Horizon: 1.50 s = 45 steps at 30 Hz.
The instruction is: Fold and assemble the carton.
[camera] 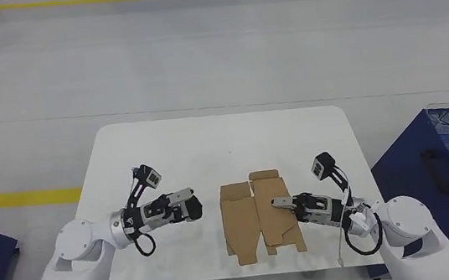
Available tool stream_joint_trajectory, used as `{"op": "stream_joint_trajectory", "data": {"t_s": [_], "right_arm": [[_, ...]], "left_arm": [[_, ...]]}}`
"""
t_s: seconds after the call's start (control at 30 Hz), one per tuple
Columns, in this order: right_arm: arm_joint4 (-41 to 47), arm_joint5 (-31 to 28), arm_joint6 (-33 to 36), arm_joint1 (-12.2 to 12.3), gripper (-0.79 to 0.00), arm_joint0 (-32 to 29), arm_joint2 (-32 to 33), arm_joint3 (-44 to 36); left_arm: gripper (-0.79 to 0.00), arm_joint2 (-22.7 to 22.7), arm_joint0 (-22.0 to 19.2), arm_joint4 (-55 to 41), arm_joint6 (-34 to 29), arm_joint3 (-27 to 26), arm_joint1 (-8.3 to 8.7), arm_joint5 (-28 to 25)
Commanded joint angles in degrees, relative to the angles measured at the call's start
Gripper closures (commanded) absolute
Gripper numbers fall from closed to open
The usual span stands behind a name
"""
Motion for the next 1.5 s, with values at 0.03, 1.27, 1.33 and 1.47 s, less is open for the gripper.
{"op": "stream_joint_trajectory", "data": {"t_s": [0.03, 1.27, 1.33, 1.47], "right_arm": [[0.0, 0.0, 0.0, 0.0, 0.000, 0.0, 0.0, 0.0], [3.8, -22.9, -18.6, -0.5, 0.000, 4.2, -5.4, -24.5], [15.8, -18.6, -18.2, -0.7, 0.000, 4.7, -5.9, -23.0], [37.4, -6.3, -15.5, -0.9, 0.000, 6.6, -7.3, -18.6]], "left_arm": [[-0.785, -2.2, 0.6, 0.3, -0.4, 0.7, 0.56, 0.7], [-0.785, -3.6, 0.8, 2.7, 2.2, 1.6, 0.96, 1.6], [-0.785, -3.6, 0.8, 2.7, 2.2, 1.6, 0.96, 1.6], [-0.785, -3.6, 0.8, 2.7, 2.2, 1.6, 0.96, 1.6]]}}
